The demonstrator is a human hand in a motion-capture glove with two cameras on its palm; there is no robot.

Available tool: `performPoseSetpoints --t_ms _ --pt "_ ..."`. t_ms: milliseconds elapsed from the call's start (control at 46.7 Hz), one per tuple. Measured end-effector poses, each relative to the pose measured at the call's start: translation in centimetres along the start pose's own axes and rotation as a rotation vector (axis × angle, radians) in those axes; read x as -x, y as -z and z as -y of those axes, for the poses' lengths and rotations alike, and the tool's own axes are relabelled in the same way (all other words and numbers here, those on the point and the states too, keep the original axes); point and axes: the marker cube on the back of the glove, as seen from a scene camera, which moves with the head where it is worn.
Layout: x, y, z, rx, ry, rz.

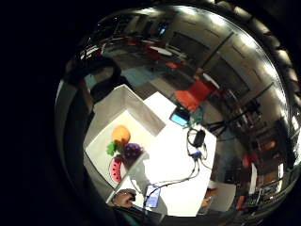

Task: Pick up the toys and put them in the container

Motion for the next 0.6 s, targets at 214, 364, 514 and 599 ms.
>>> performPoseSetpoints --t_ms 214,364,514,599 --pt "-1.7 2.0 -6.5 0.101 0.188 0.16" --pt "-5.3 3.7 -13.1 0.144 0.082 -0.02" --pt "-8.1 5.7 -21.0 0.19 0.052 -0.057" --pt "-9.7 6.1 -24.9 0.181 0.02 -0.051"
